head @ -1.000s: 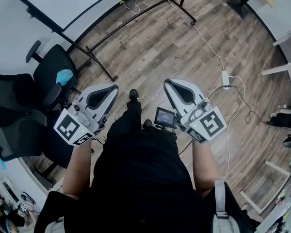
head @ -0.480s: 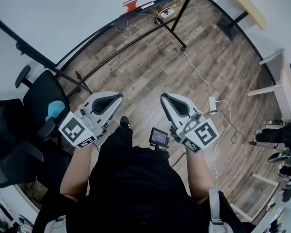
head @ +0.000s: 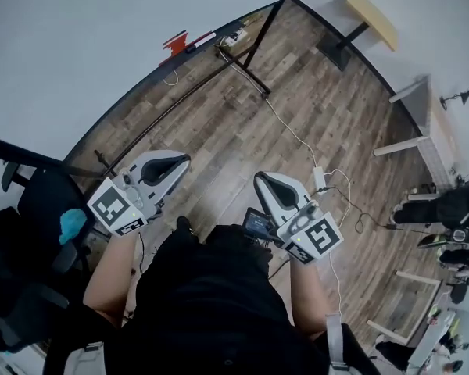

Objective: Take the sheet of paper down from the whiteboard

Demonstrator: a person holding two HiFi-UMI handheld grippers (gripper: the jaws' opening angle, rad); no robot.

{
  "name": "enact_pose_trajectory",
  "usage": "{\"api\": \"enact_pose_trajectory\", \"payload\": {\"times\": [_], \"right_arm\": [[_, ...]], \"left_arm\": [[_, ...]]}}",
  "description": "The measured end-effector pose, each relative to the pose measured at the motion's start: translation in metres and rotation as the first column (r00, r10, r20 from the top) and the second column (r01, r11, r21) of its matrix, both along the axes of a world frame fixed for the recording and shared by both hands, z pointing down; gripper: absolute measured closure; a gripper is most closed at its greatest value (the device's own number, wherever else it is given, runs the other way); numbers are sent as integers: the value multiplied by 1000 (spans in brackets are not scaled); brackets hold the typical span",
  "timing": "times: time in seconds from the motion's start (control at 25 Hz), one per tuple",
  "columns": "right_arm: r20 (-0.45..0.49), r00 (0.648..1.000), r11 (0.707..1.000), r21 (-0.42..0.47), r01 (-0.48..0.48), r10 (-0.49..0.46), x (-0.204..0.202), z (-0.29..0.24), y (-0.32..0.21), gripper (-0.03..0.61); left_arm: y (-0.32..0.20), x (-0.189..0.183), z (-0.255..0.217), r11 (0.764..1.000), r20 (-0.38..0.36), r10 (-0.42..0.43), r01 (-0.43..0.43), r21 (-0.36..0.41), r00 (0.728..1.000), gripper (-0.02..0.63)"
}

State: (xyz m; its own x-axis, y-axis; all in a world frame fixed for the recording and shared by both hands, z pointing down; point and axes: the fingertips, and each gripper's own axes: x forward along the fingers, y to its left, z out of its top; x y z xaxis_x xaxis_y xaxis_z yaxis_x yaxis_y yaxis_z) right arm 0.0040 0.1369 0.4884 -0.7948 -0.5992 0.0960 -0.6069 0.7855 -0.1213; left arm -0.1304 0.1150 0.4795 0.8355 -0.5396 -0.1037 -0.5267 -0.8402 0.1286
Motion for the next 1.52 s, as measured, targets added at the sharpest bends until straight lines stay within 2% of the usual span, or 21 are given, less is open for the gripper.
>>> {"api": "enact_pose_trajectory", "payload": {"times": [0.2, 0.32, 0.52, 0.76, 0.92, 1.04, 1.28, 1.44, 1.52], "right_arm": [[9, 997, 995, -55, -80, 80, 39, 17, -29, 558], [31, 998, 997, -51, -57, 58, 52, 22, -62, 558], [66, 993, 995, -26, 95, -93, 65, 28, -125, 557], [101, 956, 961, 0, 276, -274, 95, 12, -210, 557], [115, 926, 933, 4, 361, -359, 109, 9, -249, 557], [124, 892, 899, 13, 437, -436, 102, 12, -267, 557], [161, 813, 825, 6, 565, -559, 71, 23, -284, 555], [151, 782, 791, 0, 612, -605, 44, 28, -302, 555], [137, 771, 780, 11, 626, -622, 28, 22, -311, 555]], "left_arm": [[-38, 40, 5, 998, 8, 67, -67, -14, 998, 603], [-66, 57, 7, 998, 26, 61, -61, -26, 998, 603], [-121, 79, 6, 998, 82, -45, 48, -32, 996, 603], [-191, 115, -21, 983, 101, -181, 182, -4, 978, 603], [-212, 133, -39, 965, 144, -260, 259, 24, 955, 603], [-221, 133, -40, 946, 170, -322, 322, 23, 931, 603], [-235, 108, -36, 892, 219, -443, 453, 7, 869, 603], [-247, 83, -49, 874, 212, -484, 483, 58, 849, 603], [-256, 68, -59, 857, 197, -515, 505, 102, 834, 603]]}}
